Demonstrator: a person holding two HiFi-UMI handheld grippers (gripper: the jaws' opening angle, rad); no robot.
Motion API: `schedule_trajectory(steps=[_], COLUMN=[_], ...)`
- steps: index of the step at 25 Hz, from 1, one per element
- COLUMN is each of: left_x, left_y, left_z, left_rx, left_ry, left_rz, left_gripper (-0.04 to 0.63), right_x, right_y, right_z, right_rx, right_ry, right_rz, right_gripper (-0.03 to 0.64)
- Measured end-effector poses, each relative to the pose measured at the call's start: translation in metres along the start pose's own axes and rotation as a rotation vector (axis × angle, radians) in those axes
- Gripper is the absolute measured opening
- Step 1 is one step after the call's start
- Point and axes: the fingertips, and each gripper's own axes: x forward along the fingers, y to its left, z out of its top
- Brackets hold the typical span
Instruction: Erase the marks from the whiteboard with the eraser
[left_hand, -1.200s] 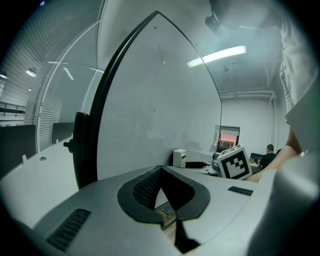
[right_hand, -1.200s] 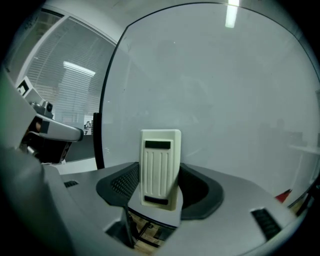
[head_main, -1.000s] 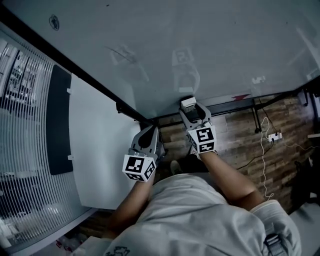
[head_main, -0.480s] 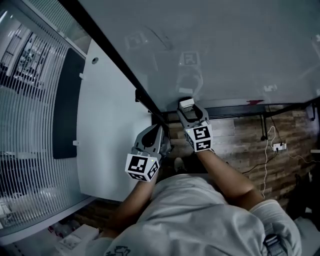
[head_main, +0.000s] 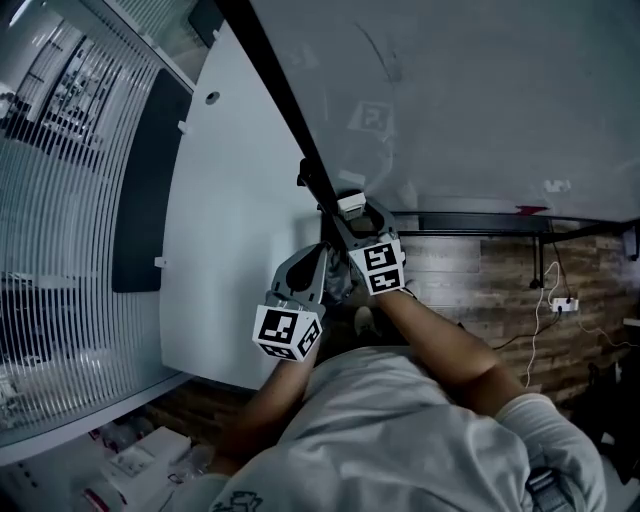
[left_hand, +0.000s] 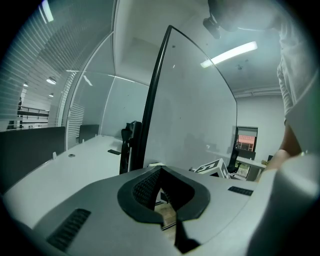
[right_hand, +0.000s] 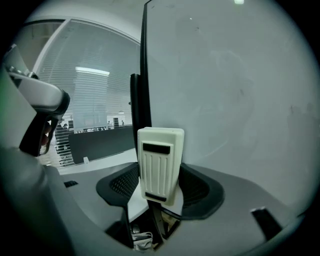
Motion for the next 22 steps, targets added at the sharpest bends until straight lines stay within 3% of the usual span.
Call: schedule_trajectory(steps=[6,11,22], left_x=[-0.004,0.004,0.050], left_y=[0.001,-0.011,-0.067], left_z=[-0.004,-0.008,-0.009], left_rx=[-0.001,0.002,0.043], left_ry=[0.009,0.018,0.015], left_rz=[0.010,-0.013,-0.147], left_gripper=[0.006,0.006,0.006], right_x=[0.001,-0.012,-0.072], right_y=[0.002,-0.019,-0.126], right_z=[-0.003,-0.010,-0.049], right_rx=[-0.041,-0.040,-0.032], right_ry=[0.013,0.020,0.064], right_rz=[0.016,-0.025,-0.210], right_gripper=[0.245,0.245,0.245])
